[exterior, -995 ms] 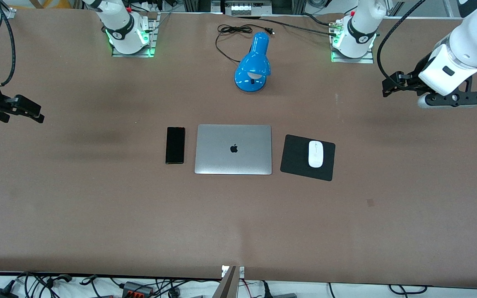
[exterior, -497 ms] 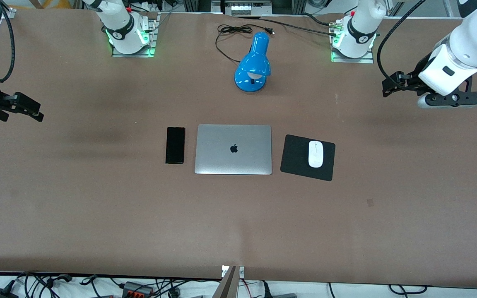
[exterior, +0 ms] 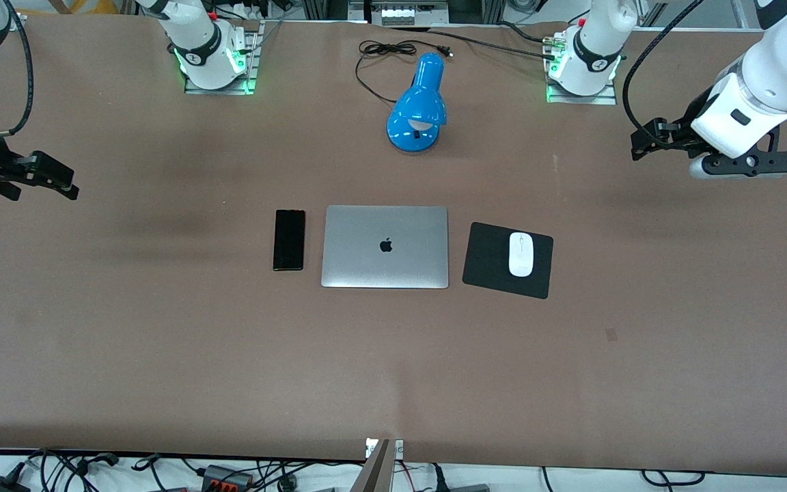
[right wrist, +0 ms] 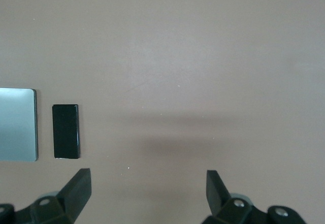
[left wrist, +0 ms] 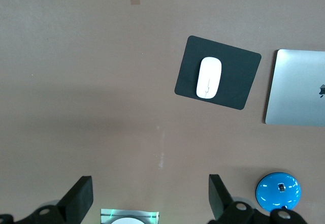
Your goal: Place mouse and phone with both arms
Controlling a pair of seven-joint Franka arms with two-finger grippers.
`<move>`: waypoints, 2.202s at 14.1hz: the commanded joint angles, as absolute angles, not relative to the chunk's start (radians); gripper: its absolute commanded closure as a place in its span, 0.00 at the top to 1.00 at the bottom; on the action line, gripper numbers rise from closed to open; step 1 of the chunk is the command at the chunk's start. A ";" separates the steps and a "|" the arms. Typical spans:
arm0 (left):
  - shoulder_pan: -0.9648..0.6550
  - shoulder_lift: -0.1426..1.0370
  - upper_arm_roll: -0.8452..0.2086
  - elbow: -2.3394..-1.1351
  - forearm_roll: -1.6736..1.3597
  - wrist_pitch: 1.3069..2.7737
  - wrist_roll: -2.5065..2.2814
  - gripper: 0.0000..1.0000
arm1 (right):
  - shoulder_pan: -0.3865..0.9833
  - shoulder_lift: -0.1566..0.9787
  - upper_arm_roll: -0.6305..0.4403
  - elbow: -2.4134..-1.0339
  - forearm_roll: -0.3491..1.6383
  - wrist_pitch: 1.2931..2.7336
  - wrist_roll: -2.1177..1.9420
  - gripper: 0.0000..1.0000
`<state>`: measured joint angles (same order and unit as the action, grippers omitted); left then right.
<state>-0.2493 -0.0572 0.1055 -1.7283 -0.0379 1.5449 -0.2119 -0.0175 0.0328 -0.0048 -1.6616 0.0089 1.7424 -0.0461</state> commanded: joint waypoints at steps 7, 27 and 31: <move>-0.245 -0.046 0.107 -1.706 -0.037 1.523 -0.209 1.00 | -0.017 -0.006 -0.026 -1.666 0.002 1.727 -0.066 1.00; -0.244 -0.046 0.109 -1.706 -0.035 1.520 -0.207 1.00 | -0.067 -0.008 0.009 -1.674 0.009 1.729 -0.064 1.00; -0.244 -0.046 0.109 -1.706 -0.035 1.519 -0.207 1.00 | -0.061 -0.008 0.011 -1.683 0.006 1.727 -0.064 1.00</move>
<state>-0.2463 -0.0559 0.1075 -1.7283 -0.0379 1.5391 -0.2119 -0.0478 0.0108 -0.0057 -1.6647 0.0088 1.7274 -0.0497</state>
